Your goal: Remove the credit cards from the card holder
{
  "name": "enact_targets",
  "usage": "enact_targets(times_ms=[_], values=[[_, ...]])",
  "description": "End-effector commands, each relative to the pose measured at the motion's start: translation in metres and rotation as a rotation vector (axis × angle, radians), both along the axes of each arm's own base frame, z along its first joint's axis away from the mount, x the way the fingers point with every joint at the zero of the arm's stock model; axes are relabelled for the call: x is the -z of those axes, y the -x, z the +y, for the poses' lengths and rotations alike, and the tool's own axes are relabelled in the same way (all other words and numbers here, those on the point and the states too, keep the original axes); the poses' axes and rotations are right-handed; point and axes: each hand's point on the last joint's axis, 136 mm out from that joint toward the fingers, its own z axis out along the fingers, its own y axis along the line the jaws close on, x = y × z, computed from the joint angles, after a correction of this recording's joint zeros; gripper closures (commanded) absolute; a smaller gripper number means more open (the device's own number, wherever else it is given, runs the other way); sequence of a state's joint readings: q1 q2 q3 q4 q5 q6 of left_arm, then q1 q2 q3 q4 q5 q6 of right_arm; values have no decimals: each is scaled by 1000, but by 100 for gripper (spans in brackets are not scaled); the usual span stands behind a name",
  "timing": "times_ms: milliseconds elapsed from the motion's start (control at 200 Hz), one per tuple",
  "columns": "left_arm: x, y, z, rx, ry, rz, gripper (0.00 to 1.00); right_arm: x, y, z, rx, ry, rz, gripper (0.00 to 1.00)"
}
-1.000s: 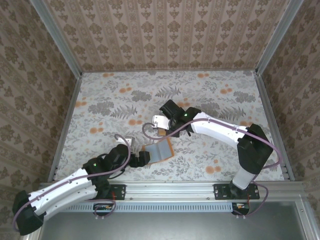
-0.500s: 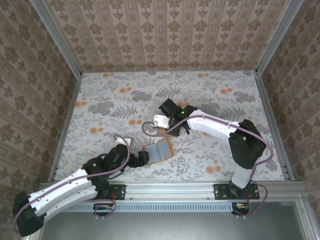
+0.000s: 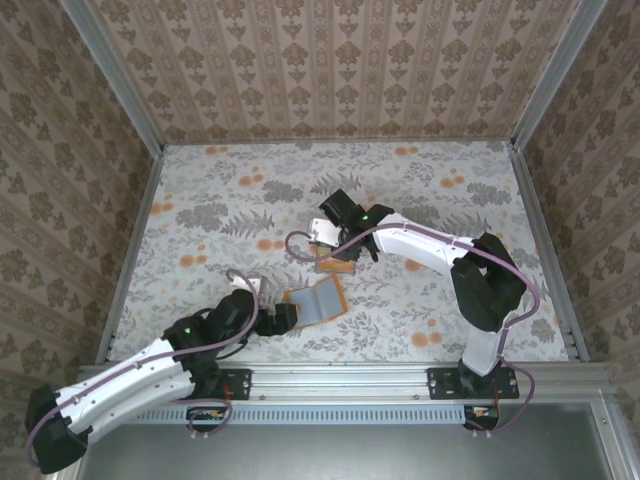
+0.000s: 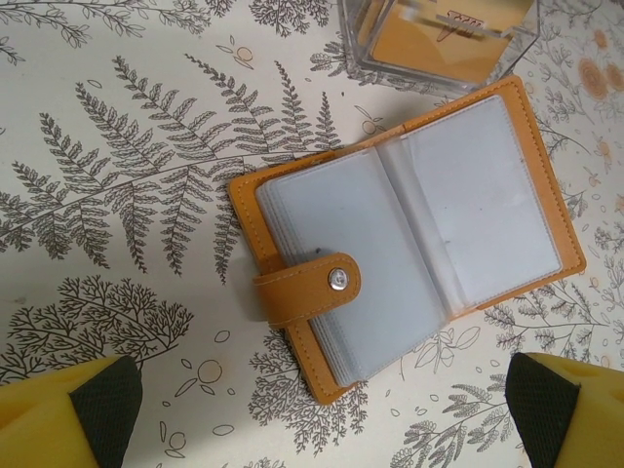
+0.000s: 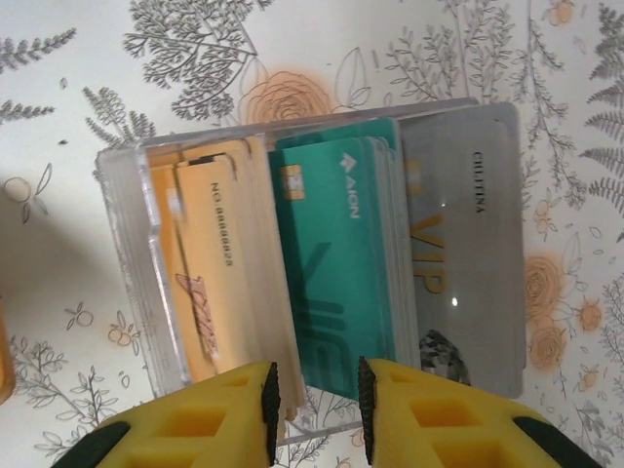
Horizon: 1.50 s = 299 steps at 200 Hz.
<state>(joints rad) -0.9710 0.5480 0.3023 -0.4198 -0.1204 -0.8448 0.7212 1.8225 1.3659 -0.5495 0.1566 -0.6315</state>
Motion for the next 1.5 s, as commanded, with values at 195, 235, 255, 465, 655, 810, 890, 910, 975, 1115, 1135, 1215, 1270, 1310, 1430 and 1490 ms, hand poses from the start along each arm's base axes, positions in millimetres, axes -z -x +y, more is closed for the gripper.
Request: enact_targets(times_ms=[195,235,255,465,655,810,890,910,975,1115,1135,1215,1270,1310,1430,1490], values=[[4,-1,-4,-28,56,27,7,-69,2,9,273,-363,-50,67],[4,-1,-5,-32,64,34,9,-73,7,10,337,-436,-11,65],[5,-1,-5,-35,66,37,10,-73,11,11,367,-469,16,64],[7,-2,-18,-32,114,66,18,-44,55,4,574,-631,224,62],[13,-6,-23,-46,109,84,22,-4,89,0,676,-731,364,60],[15,-8,-25,-50,88,94,23,22,106,0,737,-757,442,60],[18,-9,-25,-51,70,99,22,26,109,4,747,-787,463,59],[19,-9,-25,-52,66,100,22,27,109,4,749,-789,464,59],[20,-9,-26,-49,57,106,22,29,109,7,752,-801,468,59],[23,-11,-30,-48,51,116,23,35,108,13,760,-804,491,60],[23,-11,-30,-47,52,118,23,36,108,14,760,-803,493,60],[24,-11,-32,-45,47,121,23,39,107,15,765,-795,502,61],[23,-12,-33,-43,47,122,23,41,108,18,762,-795,511,61],[24,-12,-33,-43,44,124,23,41,107,18,763,-794,511,61],[25,-12,-32,-46,38,126,23,35,103,11,795,-815,465,61],[26,-12,-32,-48,35,126,23,27,101,7,804,-839,438,61]])
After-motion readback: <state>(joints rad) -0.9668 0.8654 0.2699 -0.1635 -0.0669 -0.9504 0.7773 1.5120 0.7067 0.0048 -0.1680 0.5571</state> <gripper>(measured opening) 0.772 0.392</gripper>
